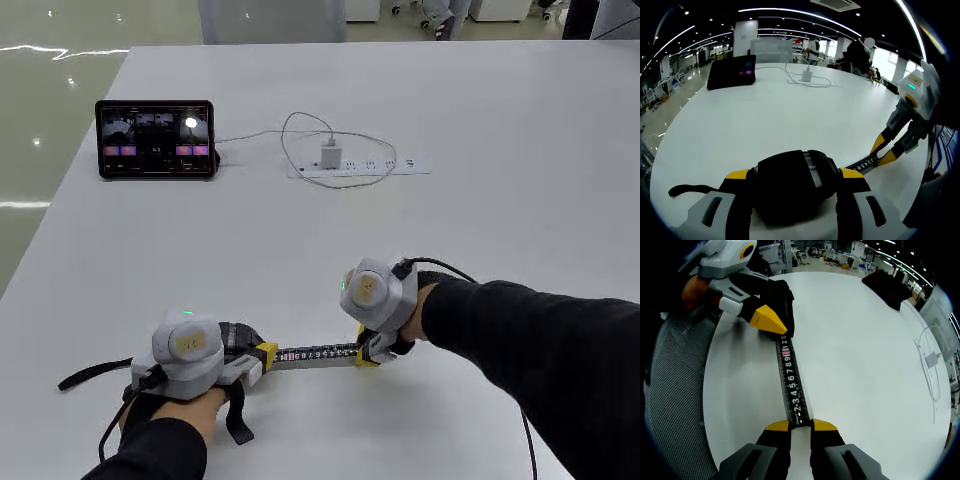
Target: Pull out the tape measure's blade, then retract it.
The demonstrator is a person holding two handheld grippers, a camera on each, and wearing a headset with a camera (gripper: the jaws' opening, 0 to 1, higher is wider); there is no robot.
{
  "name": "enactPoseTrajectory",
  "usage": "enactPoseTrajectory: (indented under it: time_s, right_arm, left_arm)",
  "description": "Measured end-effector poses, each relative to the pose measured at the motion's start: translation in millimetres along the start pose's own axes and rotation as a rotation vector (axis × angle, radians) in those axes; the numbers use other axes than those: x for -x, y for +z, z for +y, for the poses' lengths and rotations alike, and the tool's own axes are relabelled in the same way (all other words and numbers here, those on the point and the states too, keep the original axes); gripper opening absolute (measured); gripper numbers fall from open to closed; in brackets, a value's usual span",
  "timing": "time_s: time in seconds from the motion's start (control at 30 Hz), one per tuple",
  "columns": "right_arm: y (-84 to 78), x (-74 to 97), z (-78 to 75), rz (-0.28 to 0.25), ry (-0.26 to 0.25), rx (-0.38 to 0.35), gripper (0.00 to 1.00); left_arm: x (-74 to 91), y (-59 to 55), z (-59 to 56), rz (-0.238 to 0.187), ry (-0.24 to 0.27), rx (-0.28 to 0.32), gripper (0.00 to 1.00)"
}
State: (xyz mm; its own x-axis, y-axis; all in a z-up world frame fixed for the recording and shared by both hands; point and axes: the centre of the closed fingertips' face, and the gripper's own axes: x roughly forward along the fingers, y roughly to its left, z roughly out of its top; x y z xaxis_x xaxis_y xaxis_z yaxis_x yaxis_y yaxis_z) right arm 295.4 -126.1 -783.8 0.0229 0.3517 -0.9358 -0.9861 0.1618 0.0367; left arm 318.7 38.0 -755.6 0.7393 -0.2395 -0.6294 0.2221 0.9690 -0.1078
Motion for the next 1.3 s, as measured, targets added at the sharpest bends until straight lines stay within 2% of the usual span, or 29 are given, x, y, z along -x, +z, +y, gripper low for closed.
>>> enactPoseTrajectory:
  time_s: [0.67,0.9,1.3]
  right_arm:
    - [6.4,-2.6,0.5,-0.007,0.009,0.007,0.1]
    - [10.6,-4.0,2.7,-0.003,-0.004,0.01,0.1]
    - [17.7,-5.6,3.2,-0.022,0.018,0.015,0.1]
  left_arm:
    - [-0.2,-0.1,-0.2,0.007,-0.014,-0.001,0.63]
    - [-0.1,-0.3,-0.6,0.008,-0.021,0.005,0.63]
    - [0.0,0.4,-0.1,-0.002,-0.029,0.018,0.63]
